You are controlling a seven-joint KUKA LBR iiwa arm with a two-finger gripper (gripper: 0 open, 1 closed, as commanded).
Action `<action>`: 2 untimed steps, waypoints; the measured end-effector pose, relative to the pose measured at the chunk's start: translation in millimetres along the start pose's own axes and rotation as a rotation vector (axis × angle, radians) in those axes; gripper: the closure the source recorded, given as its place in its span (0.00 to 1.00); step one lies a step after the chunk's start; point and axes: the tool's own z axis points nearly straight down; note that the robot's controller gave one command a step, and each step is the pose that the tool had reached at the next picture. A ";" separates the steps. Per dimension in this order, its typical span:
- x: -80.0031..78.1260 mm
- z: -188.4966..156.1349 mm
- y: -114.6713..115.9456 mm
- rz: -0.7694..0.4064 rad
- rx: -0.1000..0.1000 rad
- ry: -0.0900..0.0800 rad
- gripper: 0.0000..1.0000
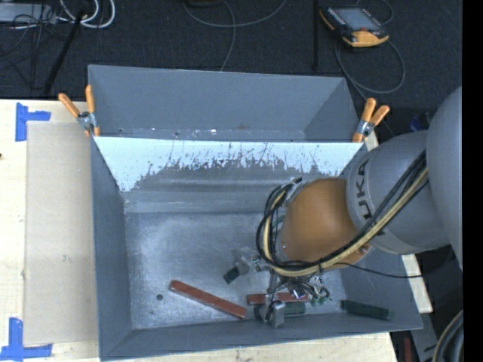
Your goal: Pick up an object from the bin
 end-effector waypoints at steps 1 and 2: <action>-17.8 -3.6 44.1 0.048 -0.007 0.016 0.00; -81.2 -19.2 47.2 -0.097 -0.009 0.022 0.00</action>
Offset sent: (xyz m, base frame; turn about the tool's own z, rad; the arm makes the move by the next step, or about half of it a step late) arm 0.0000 0.0453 0.0027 0.0498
